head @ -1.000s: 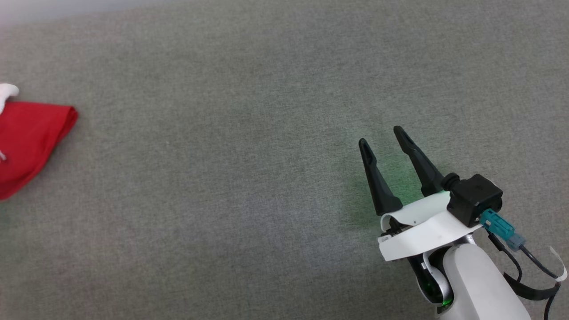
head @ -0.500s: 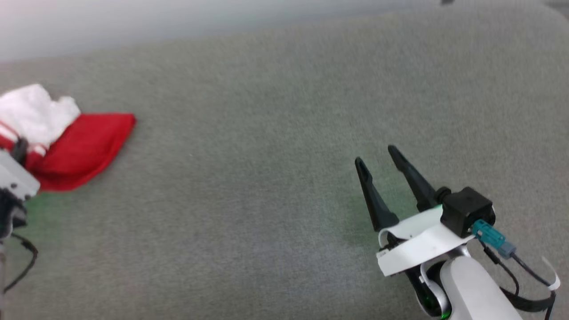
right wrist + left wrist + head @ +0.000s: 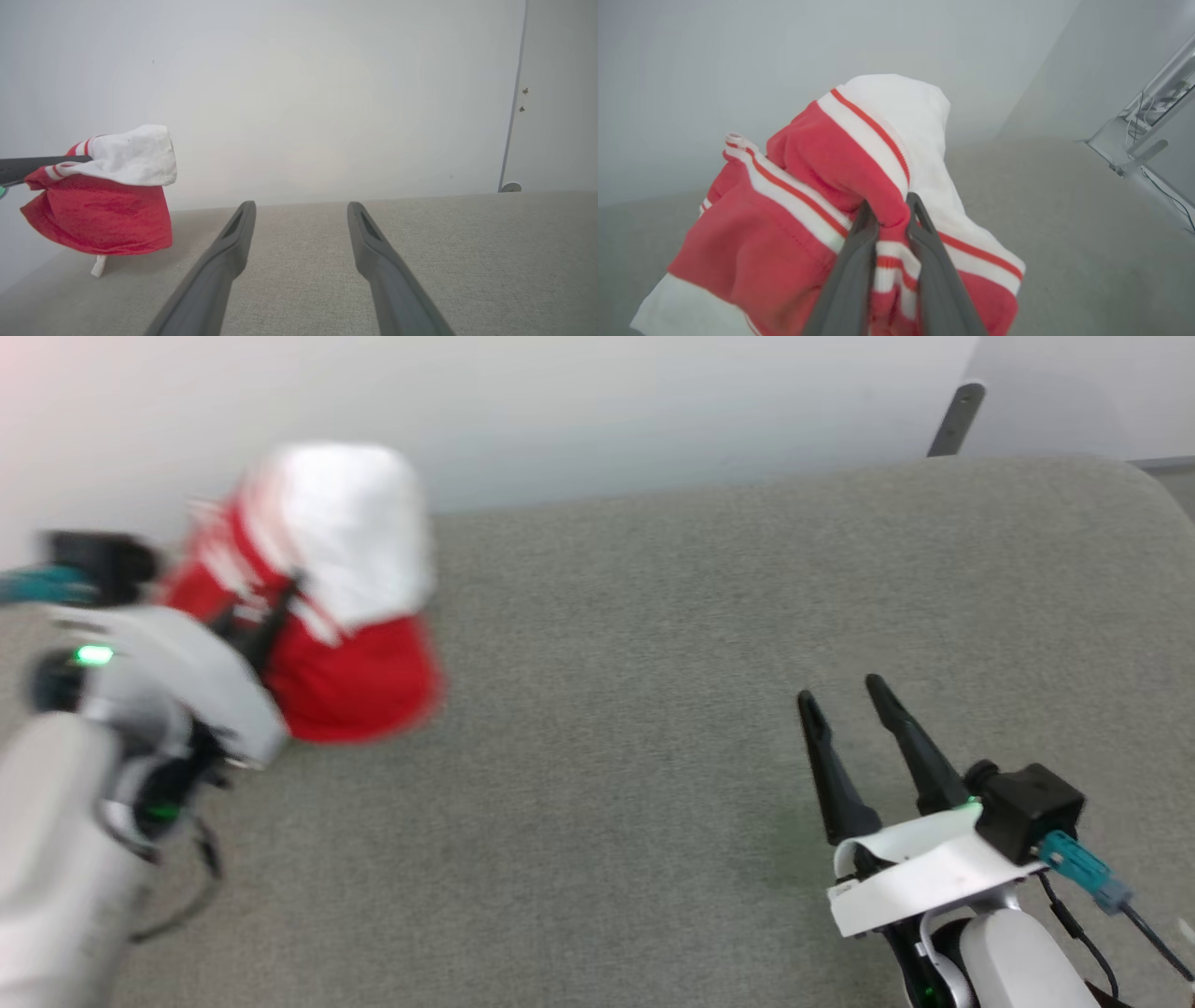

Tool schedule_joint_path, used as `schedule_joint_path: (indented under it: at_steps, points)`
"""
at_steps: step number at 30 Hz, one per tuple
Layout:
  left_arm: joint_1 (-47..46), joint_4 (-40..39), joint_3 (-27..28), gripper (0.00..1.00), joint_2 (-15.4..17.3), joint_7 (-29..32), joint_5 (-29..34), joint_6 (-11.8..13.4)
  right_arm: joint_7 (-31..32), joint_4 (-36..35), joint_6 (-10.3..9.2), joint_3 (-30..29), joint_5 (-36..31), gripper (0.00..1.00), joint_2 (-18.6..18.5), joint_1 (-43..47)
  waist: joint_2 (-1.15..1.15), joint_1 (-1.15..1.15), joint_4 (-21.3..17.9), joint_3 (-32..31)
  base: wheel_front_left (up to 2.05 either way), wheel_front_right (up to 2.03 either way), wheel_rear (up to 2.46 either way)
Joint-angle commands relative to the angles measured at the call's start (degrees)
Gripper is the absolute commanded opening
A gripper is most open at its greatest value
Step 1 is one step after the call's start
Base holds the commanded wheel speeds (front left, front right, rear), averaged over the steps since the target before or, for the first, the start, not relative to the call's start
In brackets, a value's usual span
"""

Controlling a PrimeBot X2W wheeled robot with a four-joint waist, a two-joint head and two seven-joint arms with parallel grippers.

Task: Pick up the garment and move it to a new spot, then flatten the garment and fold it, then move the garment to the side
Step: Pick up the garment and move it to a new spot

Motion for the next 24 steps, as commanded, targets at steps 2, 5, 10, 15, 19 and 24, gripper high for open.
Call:
schedule_joint_path:
  at_steps: [2, 5, 10, 15, 19, 24]
  points:
    - [1.1, -2.44, -1.82, 0.0, -0.76, 0.91, 0.07, -0.15, -0.27, -0.55, 0.02, -0.88, 0.69, 1.0, 0.11, 1.0, 0.0, 0.0, -1.29, 0.07, 0.0, 0.0, 0.0]
    - [1.32, -6.75, -4.66, 0.0, -3.52, 2.47, 0.48, 0.56, -0.28, -1.55, 0.02, -1.91, 0.96, 1.0, 0.31, 1.54, 0.0, 0.0, -2.99, 0.71, 0.0, 0.0, 0.0]
    - [1.1, -9.56, -8.43, 0.0, -8.88, 4.15, 1.2, 2.22, -0.27, -2.77, 0.02, -3.72, 1.53, 1.0, 0.64, 0.91, 0.0, 0.0, -7.09, 2.68, 0.0, 0.0, 0.0]
    - [-0.05, -5.29, -12.51, 0.0, -13.62, 4.5, 2.46, 1.41, -0.27, -3.6, 0.02, -3.66, 3.8, 1.0, 0.76, -0.3, 0.0, 0.0, -12.49, 4.76, 0.0, 0.0, 0.0]
    - [-1.72, 0.35, -14.67, 0.0, -16.25, 3.94, 3.13, 0.68, -0.27, -3.82, 0.02, -3.43, 5.84, 1.0, 0.76, -0.3, 0.0, 0.0, -16.86, 6.38, 0.0, 0.0, 0.0]
    - [-4.14, 7.7, -15.97, 0.0, -18.84, 2.35, 2.05, 0.09, -0.28, -4.12, 0.02, -3.31, 8.21, 1.0, 0.79, 0.25, 0.0, 0.0, -21.46, 8.03, 0.0, 0.0, 0.0]
